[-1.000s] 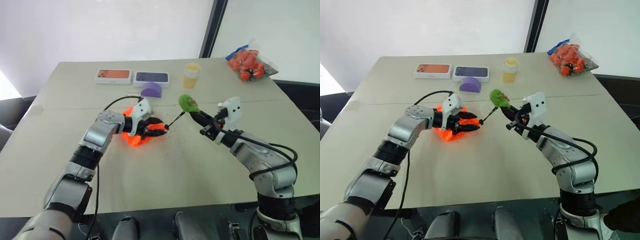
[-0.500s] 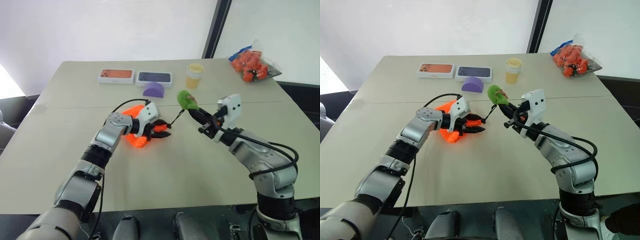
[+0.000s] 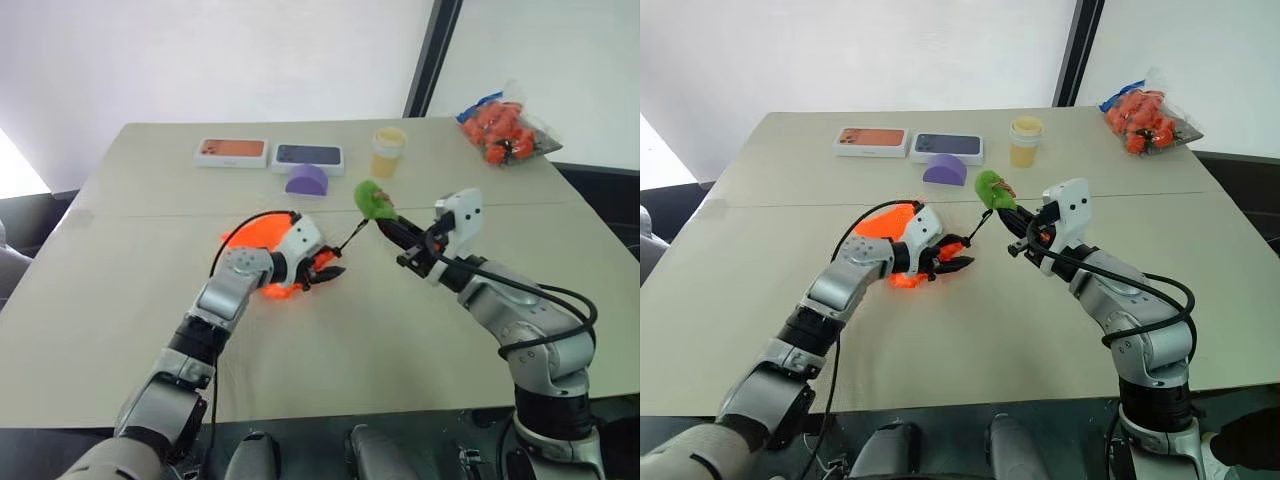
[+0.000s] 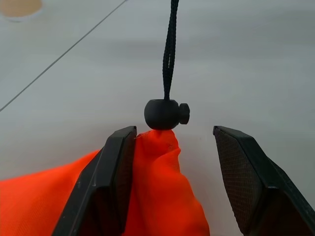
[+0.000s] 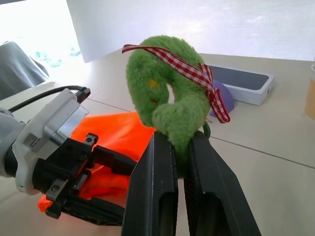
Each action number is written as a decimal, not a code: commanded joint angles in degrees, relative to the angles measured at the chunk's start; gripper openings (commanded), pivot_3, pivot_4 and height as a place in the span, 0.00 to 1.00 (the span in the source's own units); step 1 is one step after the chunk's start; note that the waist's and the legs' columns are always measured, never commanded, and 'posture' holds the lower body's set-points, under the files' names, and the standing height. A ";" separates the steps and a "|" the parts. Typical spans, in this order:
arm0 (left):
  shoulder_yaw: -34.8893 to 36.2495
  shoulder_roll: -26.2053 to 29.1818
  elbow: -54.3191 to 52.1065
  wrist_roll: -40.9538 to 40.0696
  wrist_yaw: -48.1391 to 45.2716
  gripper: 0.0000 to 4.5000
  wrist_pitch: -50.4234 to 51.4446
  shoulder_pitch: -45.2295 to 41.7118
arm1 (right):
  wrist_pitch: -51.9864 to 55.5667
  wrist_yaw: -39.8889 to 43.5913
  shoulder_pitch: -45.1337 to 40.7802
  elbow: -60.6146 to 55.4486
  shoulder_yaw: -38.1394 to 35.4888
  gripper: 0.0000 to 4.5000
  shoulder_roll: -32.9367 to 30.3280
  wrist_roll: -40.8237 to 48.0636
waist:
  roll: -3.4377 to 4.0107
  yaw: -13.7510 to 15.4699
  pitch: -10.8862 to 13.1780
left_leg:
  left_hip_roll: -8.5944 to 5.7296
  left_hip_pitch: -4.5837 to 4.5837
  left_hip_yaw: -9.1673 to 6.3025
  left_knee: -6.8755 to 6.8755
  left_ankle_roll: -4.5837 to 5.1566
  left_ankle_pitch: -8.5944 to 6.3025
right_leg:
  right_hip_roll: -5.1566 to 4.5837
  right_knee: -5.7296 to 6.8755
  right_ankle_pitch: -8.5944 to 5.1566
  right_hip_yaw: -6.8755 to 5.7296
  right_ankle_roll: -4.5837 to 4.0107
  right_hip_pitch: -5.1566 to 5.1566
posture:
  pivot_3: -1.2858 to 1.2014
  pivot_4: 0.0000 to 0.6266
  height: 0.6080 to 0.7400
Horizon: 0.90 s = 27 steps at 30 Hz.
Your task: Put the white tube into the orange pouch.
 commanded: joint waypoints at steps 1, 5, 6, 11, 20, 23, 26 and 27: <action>1.60 -0.99 -4.52 -0.97 1.70 0.58 1.85 0.28 | -0.45 0.32 -0.33 -2.19 -0.03 0.00 -0.72 0.78 | 0.00 0.00 0.00 | 0.00 0.00 0.00 0.01 0.00 0.00 | 0.00 0.00 0.00 0.00 0.00 0.00 | 0.52 0.24 0.87; 2.18 -1.85 -5.35 -1.26 2.82 0.58 2.88 0.62 | -0.56 0.46 -0.33 -2.00 0.26 0.00 -0.80 0.65 | 0.00 -0.02 0.00 | 0.00 0.01 0.00 0.02 0.00 0.00 | 0.00 0.00 0.00 0.00 0.00 0.02 | 0.52 0.24 0.87; 2.32 -2.01 -5.24 -1.18 3.20 0.58 2.99 0.56 | -0.60 0.49 -0.33 -1.95 0.29 0.00 -0.81 0.60 | 0.00 -0.03 0.00 | 0.00 0.02 0.00 0.02 0.00 0.00 | 0.00 0.01 0.00 0.00 0.00 0.02 | 0.52 0.24 0.87; 2.36 -2.18 -4.75 -0.81 3.83 0.41 2.66 0.46 | -0.70 0.56 -0.07 -2.10 0.49 0.00 -0.91 0.47 | 0.00 -0.02 0.00 | 0.00 0.03 0.00 0.02 0.00 0.00 | 0.00 0.00 0.00 0.00 0.00 0.02 | 0.52 0.24 0.87; 2.74 -0.93 -3.95 -1.12 2.62 0.04 2.17 0.46 | -0.91 0.12 0.01 -2.10 0.22 0.00 -0.91 0.19 | 0.00 -0.04 0.00 | 0.00 0.03 0.00 0.02 0.00 0.00 | 0.00 0.00 0.00 0.00 -0.01 0.02 | 0.52 0.24 0.87; 3.55 1.39 -3.12 -1.91 0.18 0.04 3.16 0.20 | -1.94 -1.94 -0.96 0.08 -0.85 0.00 -0.60 -1.59 | 0.00 -0.05 0.00 | 0.00 0.03 0.00 0.02 0.00 0.00 | 0.00 0.01 0.00 0.00 -0.01 0.02 | 0.52 0.24 0.87; 3.86 4.84 -3.05 -2.65 -3.60 0.04 2.91 0.72 | -3.37 -5.20 -2.78 4.20 -2.22 0.00 -0.45 -4.39 | 0.00 -0.15 0.00 | 0.00 0.05 0.01 0.02 0.00 0.00 | 0.00 0.02 -0.07 0.00 -0.13 0.02 | 0.52 0.24 0.87; 3.75 6.08 -3.11 -2.78 -4.74 0.04 2.78 0.97 | -3.75 -6.25 -3.44 5.48 -2.65 0.00 -0.38 -5.16 | 0.01 -0.10 0.00 | 0.00 0.06 0.02 0.02 0.00 0.00 | 0.00 0.02 -0.07 0.01 -0.14 0.01 | 0.52 0.24 0.87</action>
